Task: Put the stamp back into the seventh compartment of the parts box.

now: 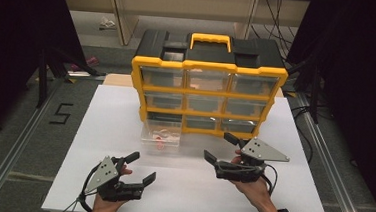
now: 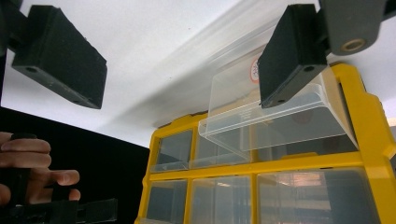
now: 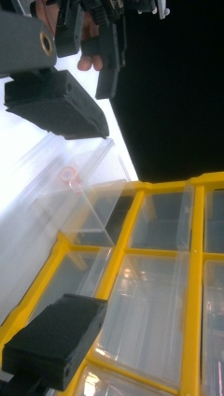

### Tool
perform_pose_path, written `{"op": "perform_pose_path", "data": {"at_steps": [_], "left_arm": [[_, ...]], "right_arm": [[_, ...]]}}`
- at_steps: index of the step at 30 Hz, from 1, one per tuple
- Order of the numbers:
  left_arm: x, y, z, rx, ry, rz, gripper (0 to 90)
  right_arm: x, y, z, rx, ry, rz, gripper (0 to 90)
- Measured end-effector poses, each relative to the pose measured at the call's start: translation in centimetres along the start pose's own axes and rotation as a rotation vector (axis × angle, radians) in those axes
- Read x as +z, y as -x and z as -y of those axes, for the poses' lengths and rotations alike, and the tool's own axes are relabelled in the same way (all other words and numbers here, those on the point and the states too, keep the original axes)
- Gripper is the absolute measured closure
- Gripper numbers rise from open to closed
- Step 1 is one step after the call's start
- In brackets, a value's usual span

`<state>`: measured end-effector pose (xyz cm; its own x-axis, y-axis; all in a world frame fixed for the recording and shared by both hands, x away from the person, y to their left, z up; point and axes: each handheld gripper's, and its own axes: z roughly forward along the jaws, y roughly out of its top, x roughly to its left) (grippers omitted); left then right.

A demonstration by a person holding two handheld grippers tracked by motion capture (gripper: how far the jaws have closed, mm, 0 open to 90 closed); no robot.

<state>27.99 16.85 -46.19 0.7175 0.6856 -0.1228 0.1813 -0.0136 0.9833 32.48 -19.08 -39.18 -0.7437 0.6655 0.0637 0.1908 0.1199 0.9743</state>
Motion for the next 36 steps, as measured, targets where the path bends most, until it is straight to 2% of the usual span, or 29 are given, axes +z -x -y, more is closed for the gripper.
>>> {"op": "perform_pose_path", "data": {"at_steps": [36], "left_arm": [[0.1,0.1,0.0,0.005,-0.002,0.023,15.4]], "right_arm": [[-2.3,0.2,3.1,0.023,-0.005,0.027,15.8]]}}
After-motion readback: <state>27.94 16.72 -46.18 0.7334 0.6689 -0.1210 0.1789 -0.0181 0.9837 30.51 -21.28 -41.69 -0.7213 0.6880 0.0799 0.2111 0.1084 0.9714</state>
